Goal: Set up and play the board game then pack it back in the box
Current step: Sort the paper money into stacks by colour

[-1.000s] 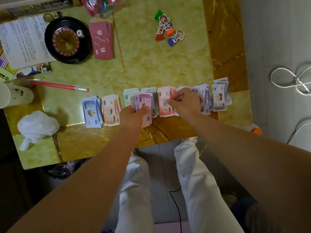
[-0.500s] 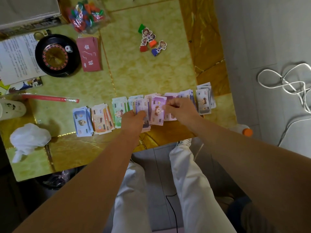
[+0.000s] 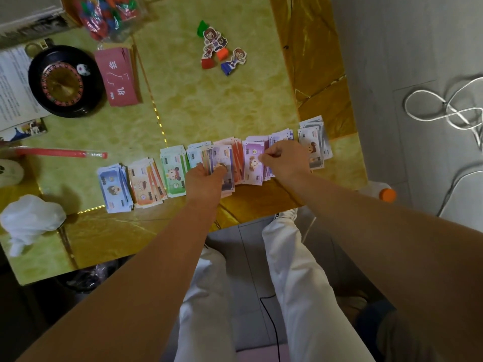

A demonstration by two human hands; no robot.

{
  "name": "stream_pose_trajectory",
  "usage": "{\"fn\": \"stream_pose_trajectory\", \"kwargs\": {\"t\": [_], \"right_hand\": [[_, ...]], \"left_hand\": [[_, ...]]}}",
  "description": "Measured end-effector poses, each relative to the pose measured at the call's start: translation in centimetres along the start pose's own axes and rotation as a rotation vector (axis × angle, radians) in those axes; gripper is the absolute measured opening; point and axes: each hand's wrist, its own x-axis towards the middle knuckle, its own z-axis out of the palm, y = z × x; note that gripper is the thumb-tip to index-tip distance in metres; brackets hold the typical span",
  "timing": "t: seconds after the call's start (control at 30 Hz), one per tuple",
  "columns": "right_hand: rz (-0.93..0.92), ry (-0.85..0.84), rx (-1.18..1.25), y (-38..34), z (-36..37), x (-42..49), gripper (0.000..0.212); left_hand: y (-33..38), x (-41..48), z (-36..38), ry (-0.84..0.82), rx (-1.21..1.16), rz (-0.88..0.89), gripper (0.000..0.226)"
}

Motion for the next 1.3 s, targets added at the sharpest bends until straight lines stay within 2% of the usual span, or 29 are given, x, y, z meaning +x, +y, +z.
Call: {"fn": "stream_pose_trajectory", "kwargs": {"t": [0.1,0.27,0.5,0.53,0.63,0.7,0.8,0.9,0.97,1.07,1.17,1.3], "right_hand": [[-0.026,-0.103,0.121,0.1,-0.7,-0.6,0.015],[0.028,-0.269,0.235,0.9,-2.2,-1.4,0.031],[0.078,-0.212,0.322,0.0,-0.8,-1.7,0.019],[0.068,-0.224,0.35,-0.5,-0.4,-1.7,0.018],[0.036,-0.282,0.453,-2.2,0.3,-2.1,0.008],[0.033,-0.299,0.512,-2.8,0.4,-2.4,0.004],[0.065,-0.292,0.563,-3.1,0.4,-2.6,0.008],[0.13,-0.311,0.626,-3.3,0.4,-2.8,0.006],[0.165,-0.331,0.642,-3.5,1.0,-3.1,0.007],[0.146,-0.372,0.572,-3.9,2.0,-3.5,0.009],[0.116,-0.42,0.505,-3.8,2.5,-3.8,0.009],[0.105,-0.484,0.257,-2.7,2.2,-4.1,0.012]], "left_hand": [[0.2,0.0,0.1,0.004,-0.014,0.006,0.018],[0.4,0.1,0.0,0.057,0.021,0.021,0.011],[0.4,-0.2,-1.1,0.11,0.008,-0.019,0.008],[0.3,-0.2,-1.4,0.098,0.009,-0.012,0.014],[-0.1,0.0,-2.7,0.053,-0.023,0.079,0.064],[-0.2,0.0,-3.4,0.014,-0.03,0.17,0.072],[-0.7,0.5,-4.4,-0.025,-0.018,0.222,0.047],[-0.6,0.3,-4.8,-0.023,-0.007,0.142,0.043],[-0.1,-0.2,-4.8,-0.061,-0.059,0.095,0.028],[0.2,-0.5,-4.9,-0.129,0.0,0.125,0.012],[-0.2,-0.1,-5.1,-0.072,0.092,0.114,0.012],[-1.0,0.1,-5.6,-0.071,0.193,0.055,0.017]]}}
